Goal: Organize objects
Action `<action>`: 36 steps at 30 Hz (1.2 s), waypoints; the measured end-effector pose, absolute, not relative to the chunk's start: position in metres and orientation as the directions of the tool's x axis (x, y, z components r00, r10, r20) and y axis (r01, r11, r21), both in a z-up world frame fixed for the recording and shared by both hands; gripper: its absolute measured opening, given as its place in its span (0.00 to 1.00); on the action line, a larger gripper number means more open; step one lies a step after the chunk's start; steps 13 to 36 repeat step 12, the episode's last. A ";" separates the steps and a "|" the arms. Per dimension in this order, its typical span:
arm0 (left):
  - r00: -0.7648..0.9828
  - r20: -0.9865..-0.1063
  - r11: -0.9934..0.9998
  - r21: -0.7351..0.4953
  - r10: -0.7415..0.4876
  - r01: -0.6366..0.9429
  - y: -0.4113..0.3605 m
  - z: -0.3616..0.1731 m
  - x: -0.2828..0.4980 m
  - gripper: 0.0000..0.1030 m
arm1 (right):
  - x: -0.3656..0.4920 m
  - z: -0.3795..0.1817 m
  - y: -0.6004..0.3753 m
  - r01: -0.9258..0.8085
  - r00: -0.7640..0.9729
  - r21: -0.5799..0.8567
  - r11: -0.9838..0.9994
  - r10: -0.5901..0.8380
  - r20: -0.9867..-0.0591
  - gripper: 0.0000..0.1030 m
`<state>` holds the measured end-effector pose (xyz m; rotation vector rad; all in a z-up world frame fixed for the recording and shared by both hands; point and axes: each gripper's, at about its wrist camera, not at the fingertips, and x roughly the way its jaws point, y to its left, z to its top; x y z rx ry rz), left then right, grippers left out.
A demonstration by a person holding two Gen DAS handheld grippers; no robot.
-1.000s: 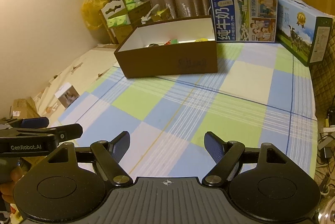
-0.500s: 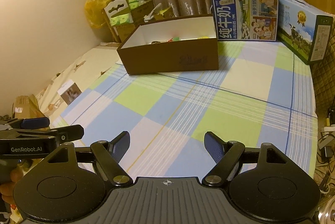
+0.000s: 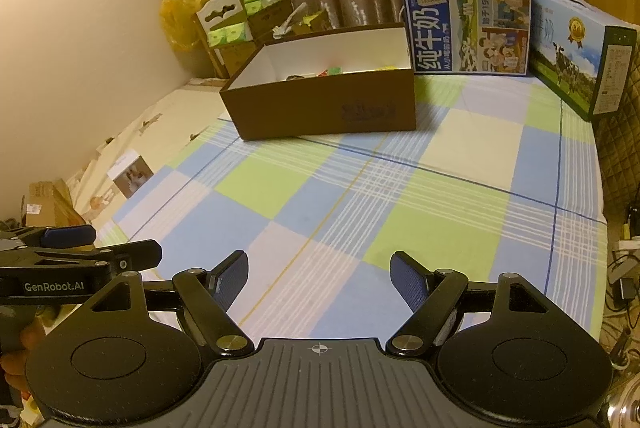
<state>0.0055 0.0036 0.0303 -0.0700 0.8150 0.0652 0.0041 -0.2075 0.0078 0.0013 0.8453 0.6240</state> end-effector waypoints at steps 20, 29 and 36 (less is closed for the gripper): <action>0.685 -0.727 0.996 -0.029 0.039 -0.088 0.000 0.028 0.016 0.99 | 0.014 0.003 -0.207 -0.517 0.486 0.244 0.821 0.516 -0.706 0.73; 0.685 -0.727 0.996 -0.029 0.039 -0.088 0.000 0.028 0.016 0.99 | 0.014 0.003 -0.207 -0.517 0.486 0.244 0.821 0.516 -0.706 0.73; 0.685 -0.727 0.996 -0.029 0.039 -0.088 0.000 0.028 0.016 0.99 | 0.014 0.003 -0.207 -0.517 0.486 0.244 0.821 0.516 -0.706 0.73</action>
